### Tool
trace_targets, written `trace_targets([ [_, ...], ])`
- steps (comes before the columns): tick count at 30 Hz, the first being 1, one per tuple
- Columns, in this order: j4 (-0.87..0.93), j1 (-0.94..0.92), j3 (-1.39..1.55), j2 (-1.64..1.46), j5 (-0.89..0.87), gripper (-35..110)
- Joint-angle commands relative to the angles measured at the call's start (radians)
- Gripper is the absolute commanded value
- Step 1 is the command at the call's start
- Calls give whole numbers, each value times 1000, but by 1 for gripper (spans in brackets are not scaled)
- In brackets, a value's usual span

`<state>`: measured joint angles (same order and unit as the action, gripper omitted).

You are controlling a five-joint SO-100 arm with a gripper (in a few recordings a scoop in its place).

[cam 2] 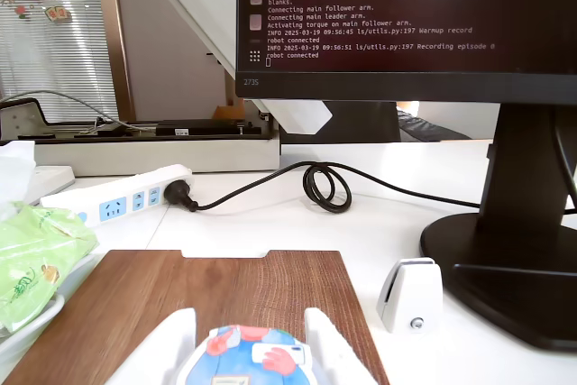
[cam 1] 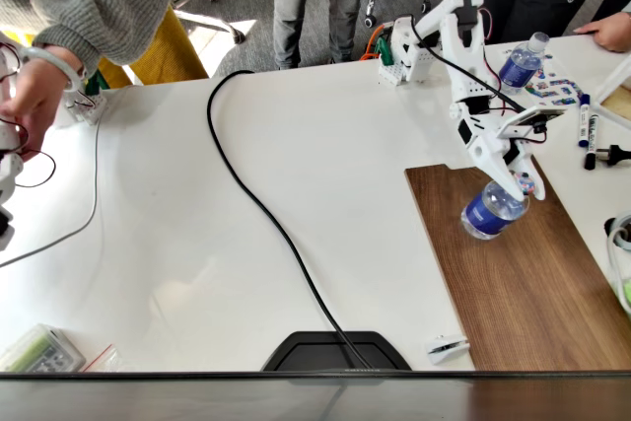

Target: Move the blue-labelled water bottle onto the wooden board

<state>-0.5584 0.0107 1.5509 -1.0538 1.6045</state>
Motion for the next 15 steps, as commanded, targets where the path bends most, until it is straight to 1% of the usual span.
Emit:
trace_targets([
  [1, -17, 14, -14, -41, -38, 0],
  [15, -17, 34, -14, -2, -83, 0],
])
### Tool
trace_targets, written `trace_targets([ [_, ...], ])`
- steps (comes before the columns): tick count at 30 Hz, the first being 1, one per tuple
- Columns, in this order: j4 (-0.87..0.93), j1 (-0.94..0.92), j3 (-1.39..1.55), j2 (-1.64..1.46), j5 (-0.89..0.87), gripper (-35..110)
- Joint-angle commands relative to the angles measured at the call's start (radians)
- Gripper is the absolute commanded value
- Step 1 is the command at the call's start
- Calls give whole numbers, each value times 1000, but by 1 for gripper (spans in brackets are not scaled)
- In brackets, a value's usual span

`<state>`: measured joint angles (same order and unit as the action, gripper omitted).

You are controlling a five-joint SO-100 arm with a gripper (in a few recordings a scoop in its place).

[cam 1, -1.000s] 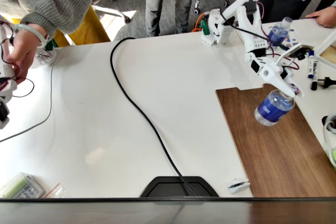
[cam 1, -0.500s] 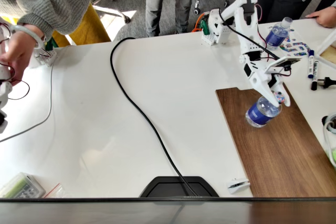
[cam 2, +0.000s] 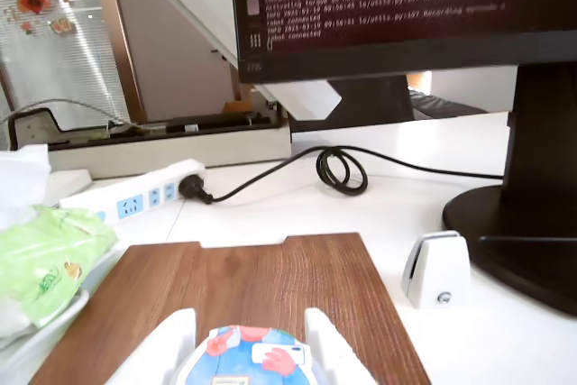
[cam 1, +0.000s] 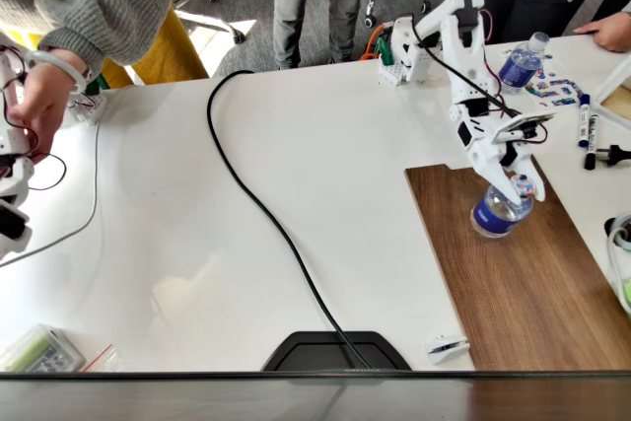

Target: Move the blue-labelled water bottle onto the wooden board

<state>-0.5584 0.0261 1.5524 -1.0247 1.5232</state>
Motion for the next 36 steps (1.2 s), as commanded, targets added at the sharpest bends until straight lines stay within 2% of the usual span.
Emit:
trace_targets([
  [1, -17, 18, -15, -28, -2, 0],
  [18, -17, 21, -25, 34, 12, 0],
  [20, -17, 20, -25, 34, 17, 4],
  [23, -14, 18, -25, 34, 26, 18],
  [36, -5, 21, -18, 29, 123, 39],
])
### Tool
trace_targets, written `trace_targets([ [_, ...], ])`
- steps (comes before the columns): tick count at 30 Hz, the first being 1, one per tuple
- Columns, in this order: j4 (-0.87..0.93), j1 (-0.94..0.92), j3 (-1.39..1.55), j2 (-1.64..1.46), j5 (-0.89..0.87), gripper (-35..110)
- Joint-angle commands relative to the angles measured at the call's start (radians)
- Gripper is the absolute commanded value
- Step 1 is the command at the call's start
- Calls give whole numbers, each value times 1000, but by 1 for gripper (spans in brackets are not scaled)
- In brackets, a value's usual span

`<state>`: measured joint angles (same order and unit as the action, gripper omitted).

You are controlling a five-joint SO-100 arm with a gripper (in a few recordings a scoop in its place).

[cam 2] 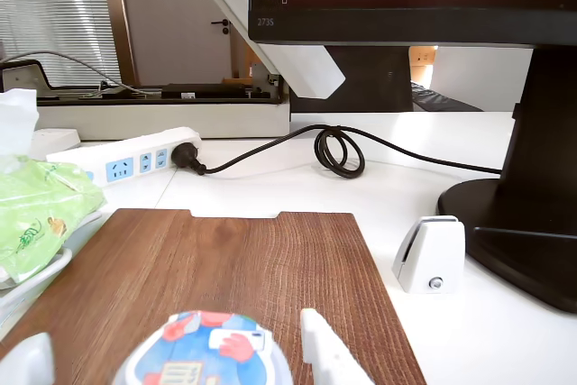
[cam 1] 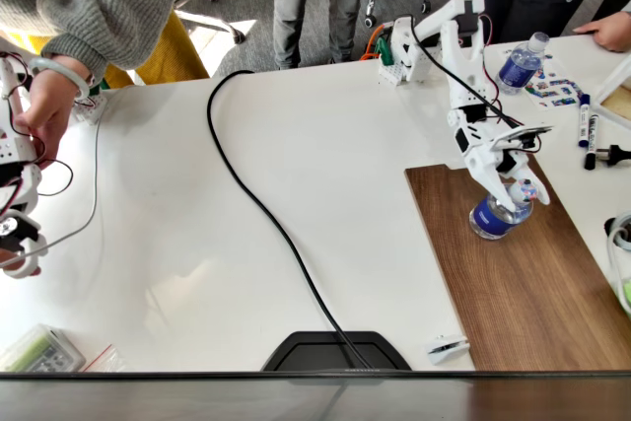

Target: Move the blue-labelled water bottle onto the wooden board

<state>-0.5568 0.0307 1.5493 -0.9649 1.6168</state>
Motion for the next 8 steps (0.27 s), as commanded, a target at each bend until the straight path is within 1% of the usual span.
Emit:
trace_targets([
  [1, -6, 17, -15, -31, 43, 39],
  [8, -11, 15, -15, -37, 91, 45],
])
